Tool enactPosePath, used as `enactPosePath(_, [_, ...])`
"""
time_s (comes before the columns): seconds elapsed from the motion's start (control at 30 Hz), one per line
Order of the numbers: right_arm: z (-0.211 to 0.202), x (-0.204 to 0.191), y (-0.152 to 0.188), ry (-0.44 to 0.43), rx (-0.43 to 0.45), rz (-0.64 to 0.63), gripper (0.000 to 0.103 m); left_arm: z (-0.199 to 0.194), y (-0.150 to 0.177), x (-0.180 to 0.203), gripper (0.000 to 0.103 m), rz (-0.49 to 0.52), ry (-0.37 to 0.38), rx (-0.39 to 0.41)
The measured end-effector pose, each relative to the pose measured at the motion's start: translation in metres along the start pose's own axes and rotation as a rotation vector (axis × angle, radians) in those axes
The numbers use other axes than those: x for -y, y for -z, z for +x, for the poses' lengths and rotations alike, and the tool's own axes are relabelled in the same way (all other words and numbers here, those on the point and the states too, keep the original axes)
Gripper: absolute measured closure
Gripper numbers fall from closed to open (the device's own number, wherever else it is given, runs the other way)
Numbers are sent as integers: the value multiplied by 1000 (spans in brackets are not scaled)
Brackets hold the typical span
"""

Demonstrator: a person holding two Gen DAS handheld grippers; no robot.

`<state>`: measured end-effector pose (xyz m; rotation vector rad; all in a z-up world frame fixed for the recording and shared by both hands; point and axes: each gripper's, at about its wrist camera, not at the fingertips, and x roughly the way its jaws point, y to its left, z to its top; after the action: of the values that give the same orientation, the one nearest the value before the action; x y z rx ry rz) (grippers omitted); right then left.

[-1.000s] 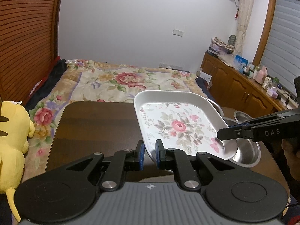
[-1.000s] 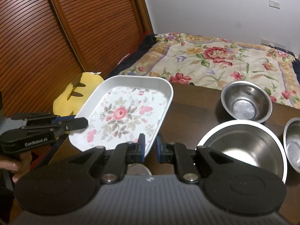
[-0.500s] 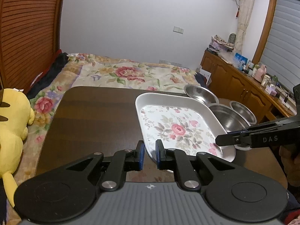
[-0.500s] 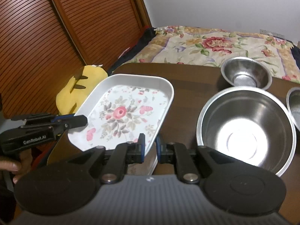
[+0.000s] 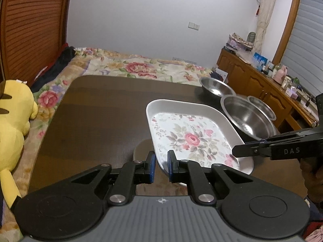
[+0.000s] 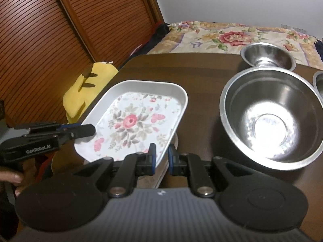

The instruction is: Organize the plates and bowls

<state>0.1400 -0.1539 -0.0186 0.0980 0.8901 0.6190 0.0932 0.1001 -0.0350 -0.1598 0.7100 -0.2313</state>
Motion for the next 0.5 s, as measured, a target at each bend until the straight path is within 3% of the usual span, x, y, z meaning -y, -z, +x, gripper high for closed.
enactPosePath(0.5, [-1, -8, 22, -15, 6, -9, 88, -10, 27, -3, 89, 13, -21, -15])
